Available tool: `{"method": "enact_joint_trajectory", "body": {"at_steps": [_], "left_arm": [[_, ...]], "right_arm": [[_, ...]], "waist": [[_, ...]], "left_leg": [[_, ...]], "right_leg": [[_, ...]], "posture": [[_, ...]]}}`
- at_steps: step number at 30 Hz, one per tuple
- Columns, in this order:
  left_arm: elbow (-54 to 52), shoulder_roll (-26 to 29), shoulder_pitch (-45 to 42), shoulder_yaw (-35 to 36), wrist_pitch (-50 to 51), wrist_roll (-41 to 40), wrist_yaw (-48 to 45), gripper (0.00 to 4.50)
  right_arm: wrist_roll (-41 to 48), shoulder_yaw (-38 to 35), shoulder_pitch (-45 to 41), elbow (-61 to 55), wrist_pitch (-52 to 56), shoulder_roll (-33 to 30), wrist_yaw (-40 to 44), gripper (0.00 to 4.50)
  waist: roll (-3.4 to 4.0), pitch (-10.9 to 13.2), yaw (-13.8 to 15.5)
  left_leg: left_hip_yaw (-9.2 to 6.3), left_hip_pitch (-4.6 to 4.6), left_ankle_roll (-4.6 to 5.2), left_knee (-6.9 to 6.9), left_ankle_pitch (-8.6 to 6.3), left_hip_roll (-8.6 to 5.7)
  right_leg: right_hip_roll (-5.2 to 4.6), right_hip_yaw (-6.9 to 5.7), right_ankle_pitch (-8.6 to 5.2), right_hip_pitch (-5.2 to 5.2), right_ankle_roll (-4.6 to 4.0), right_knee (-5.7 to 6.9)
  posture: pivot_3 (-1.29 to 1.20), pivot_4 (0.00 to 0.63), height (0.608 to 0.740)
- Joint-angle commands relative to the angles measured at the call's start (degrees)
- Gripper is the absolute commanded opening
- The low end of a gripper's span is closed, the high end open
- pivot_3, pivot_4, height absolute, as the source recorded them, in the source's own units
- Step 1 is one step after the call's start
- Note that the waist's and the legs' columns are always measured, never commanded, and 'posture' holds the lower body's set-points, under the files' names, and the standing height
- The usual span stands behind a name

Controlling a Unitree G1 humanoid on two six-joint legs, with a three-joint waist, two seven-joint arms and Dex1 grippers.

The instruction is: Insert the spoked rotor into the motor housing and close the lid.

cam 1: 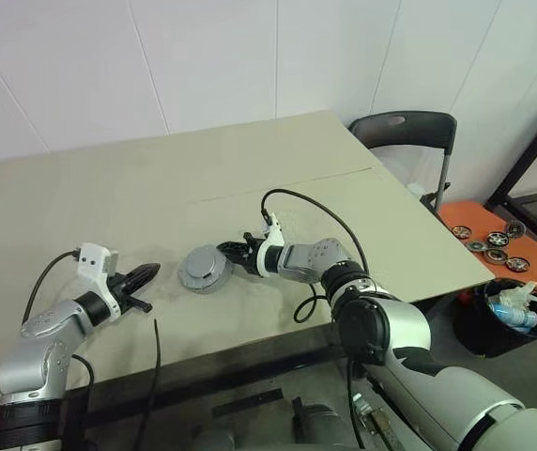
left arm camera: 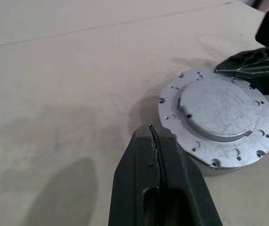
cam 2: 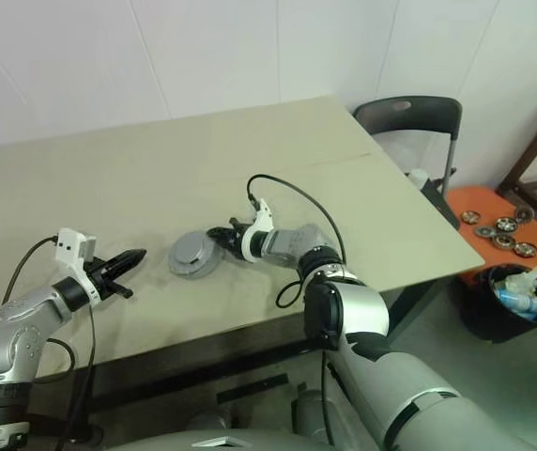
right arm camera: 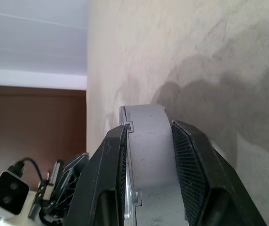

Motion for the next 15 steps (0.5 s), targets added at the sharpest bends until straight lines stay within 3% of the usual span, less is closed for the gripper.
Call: {"method": "enact_joint_trajectory", "body": {"at_steps": [1,15], "left_arm": [[-1.6,1.21,-0.83,1.6,-0.15,-0.79,0.29,0.0],[-1.08,0.31,-0.51,0.1,-0.74,0.13,1.03,0.0]], "right_arm": [[0.07,0.06,-0.57,0.38,-1.3,0.61,-0.93,1.32],[-1.46,1.32,0.27,1.17,-2.52,0.24,-2.18,1.32]], "waist": [[0.0,0.0,-0.04],[-0.02,-0.01,-0.02]], "left_leg": [[0.03,0.01,0.0,0.0,0.0,-0.01],[0.06,0.04,0.0,0.03,0.0,-0.01]], "right_leg": [[0.0,0.0,0.0,0.01,0.0,0.0],[0.0,0.0,0.0,0.06,0.0,0.01]], "posture": [[0.0,0.0,0.74],[0.0,0.0,0.74]]}}
